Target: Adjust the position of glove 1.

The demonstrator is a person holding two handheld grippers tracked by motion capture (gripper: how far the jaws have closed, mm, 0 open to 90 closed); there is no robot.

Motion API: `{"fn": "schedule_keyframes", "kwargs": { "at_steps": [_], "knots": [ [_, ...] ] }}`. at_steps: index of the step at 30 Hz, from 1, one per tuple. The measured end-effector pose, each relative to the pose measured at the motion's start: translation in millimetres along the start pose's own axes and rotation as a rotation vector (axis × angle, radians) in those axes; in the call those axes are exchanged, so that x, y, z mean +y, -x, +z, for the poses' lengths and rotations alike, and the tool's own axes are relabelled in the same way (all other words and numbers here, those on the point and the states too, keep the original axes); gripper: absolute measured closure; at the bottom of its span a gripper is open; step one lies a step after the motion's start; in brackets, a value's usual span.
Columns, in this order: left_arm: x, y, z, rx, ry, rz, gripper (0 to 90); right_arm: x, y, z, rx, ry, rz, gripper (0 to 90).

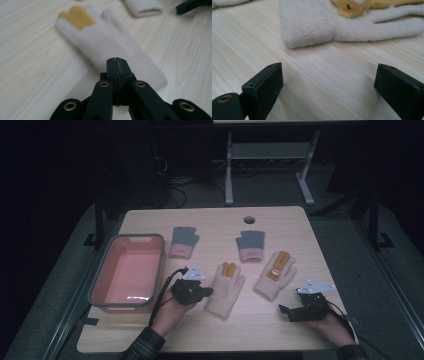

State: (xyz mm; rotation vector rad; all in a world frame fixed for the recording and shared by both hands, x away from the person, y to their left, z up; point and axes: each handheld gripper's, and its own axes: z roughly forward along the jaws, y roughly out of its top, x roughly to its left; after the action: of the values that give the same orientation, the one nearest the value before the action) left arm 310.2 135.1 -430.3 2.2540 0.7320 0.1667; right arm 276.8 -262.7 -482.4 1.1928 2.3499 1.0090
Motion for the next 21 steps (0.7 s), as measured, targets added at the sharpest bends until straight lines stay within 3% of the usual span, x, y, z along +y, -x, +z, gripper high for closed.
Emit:
{"fn": "schedule_keyframes", "kwargs": {
  "at_steps": [3, 7, 10, 16, 18, 21],
  "knots": [
    [-9.5, -6.0, 3.0, 0.023, -0.036, -0.012, 89.6, 0.0, 0.0, 0.0, 0.0, 0.0, 0.0, 8.1],
    [-10.3, -7.6, 14.9, 0.002, -0.07, -0.025, 89.6, 0.0, 0.0, 0.0, 0.0, 0.0, 0.0, 8.1],
    [-9.3, -3.2, 22.2, -0.018, -0.105, -0.005, 89.6, 0.0, -0.1, 0.0, 0.0, 0.001, 0.002, 8.1],
    [-6.9, 11.8, 26.8, -0.071, -0.115, 0.026, 89.7, 0.0, 0.0, 0.0, 0.0, 0.001, 0.0, 8.1],
    [-6.4, 16.0, 29.4, -0.086, -0.107, 0.02, 89.7, 0.0, 0.0, 0.0, 0.0, 0.001, 0.0, 8.1],
    [-4.8, 22.8, 33.8, -0.111, -0.112, 0.047, 89.7, 0.0, 0.0, 0.0, 0.0, 0.0, 0.0, 8.1]
  ]
}}
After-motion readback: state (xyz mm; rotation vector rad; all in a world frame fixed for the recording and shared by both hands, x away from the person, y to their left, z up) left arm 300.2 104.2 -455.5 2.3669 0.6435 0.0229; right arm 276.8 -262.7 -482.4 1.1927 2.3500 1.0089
